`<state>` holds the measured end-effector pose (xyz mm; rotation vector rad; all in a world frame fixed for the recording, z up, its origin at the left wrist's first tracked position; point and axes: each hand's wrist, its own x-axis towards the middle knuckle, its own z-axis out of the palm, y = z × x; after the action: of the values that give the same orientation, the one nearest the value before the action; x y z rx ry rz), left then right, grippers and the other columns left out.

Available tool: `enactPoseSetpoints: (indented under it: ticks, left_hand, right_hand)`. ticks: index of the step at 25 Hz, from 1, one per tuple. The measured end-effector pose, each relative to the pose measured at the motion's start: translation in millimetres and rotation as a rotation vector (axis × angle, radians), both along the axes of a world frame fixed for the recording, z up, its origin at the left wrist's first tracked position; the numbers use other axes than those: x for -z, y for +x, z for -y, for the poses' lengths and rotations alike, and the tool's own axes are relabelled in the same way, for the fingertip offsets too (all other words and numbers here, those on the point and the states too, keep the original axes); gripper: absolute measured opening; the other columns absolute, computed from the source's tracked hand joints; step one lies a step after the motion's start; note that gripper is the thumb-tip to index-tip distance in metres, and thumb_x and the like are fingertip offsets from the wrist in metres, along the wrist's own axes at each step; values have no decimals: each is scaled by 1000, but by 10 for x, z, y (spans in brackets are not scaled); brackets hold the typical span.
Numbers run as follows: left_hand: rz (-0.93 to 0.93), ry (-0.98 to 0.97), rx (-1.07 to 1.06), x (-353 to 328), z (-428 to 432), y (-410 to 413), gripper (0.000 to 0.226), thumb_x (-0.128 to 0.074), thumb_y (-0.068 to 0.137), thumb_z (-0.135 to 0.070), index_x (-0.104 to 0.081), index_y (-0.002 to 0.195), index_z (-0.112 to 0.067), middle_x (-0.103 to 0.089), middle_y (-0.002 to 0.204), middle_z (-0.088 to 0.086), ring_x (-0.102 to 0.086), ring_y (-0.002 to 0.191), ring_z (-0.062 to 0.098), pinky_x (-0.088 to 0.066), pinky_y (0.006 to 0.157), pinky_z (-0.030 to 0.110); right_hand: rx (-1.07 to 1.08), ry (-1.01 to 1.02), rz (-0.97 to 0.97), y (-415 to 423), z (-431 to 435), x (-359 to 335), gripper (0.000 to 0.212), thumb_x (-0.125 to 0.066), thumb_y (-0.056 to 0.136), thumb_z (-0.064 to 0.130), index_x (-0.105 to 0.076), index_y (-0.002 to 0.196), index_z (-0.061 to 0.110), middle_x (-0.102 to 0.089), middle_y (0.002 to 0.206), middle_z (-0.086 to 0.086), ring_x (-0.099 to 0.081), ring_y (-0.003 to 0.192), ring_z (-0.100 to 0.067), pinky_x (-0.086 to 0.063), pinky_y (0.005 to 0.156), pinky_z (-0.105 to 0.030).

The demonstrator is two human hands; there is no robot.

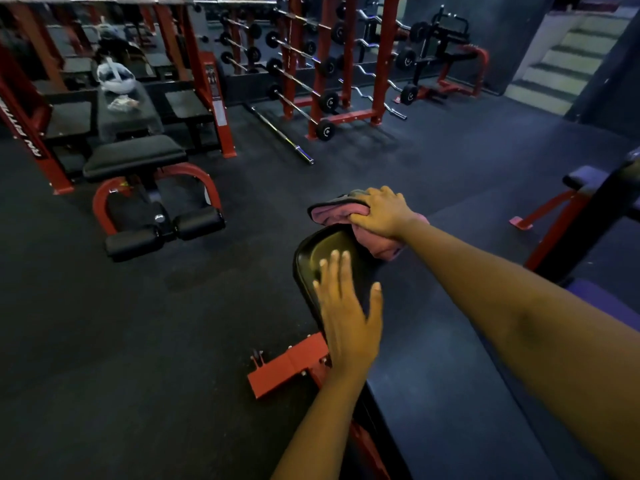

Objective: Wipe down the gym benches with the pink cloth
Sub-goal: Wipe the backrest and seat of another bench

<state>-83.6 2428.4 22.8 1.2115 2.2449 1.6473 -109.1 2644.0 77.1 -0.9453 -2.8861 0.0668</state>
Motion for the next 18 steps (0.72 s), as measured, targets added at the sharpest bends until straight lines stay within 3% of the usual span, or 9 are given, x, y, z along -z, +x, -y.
enactPoseSetpoints:
  ticks: [2,5,7,10,14,18]
  left_hand:
    - [-284,-174,165,114,-244,8,67,-25,92,-56,-27,145,-16,-22,154,-2,-13,144,16,-5,118,35]
    - [-749,-490,274,389,-480,-24,59,-31,87,-47,-48,134,-16,-49,140,6,-40,134,27,-27,110,52]
    - [-887,-612,299,493,-554,-28,62,-30,84,-51,-50,133,-19,-49,140,7,-40,134,30,-20,111,55]
    - [-981,-609,284,571,-567,-19,68,-29,84,-57,-47,136,-17,-44,144,10,-33,137,34,-10,111,55]
    - [-1023,-620,266,516,-585,3,67,-31,84,-56,-45,137,-17,-39,147,11,-28,139,35,-10,111,57]
    - [-1014,-612,265,461,-547,22,66,-31,83,-52,-45,137,-16,-39,146,13,-29,138,36,-10,111,53]
  right_hand:
    - [20,-26,-40,70,-94,47,53,-49,88,49,-39,139,34,-47,135,-5,-40,124,-32,-35,98,-48]
    - [-2,-66,-111,214,-245,111,59,-44,83,50,-41,138,28,-50,132,-10,-47,119,-35,-39,96,-44]
    - [30,-145,-184,377,-414,154,60,-44,82,46,-42,137,22,-52,130,-13,-50,116,-35,-40,93,-40]
    - [186,-294,-267,709,-575,353,63,-43,85,49,-37,140,20,-53,133,-15,-50,119,-37,-39,94,-39]
    - [370,-431,-414,1230,-448,777,55,-46,95,39,-30,144,19,-48,138,-20,-47,122,-41,-38,101,-40]
    - [435,-446,-432,1667,-191,1023,55,-45,95,39,-30,145,20,-48,139,-20,-47,122,-42,-38,100,-41]
